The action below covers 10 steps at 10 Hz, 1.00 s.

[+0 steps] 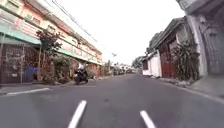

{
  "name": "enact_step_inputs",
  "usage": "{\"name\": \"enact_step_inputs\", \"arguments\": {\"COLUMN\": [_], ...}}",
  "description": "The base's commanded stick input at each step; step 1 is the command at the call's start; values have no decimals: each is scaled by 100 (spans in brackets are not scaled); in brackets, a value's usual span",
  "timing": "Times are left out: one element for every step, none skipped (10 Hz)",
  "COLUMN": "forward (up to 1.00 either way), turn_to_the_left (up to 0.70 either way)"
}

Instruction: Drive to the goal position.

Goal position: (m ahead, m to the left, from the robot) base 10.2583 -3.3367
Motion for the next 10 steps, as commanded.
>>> {"name": "enact_step_inputs", "arguments": {"forward": [100, 100, 100, 100, 100, 100, 100, 100, 100, 100], "turn_to_the_left": [0, 0, 0, 0, 0, 0, 0, 0, 0, 0]}}
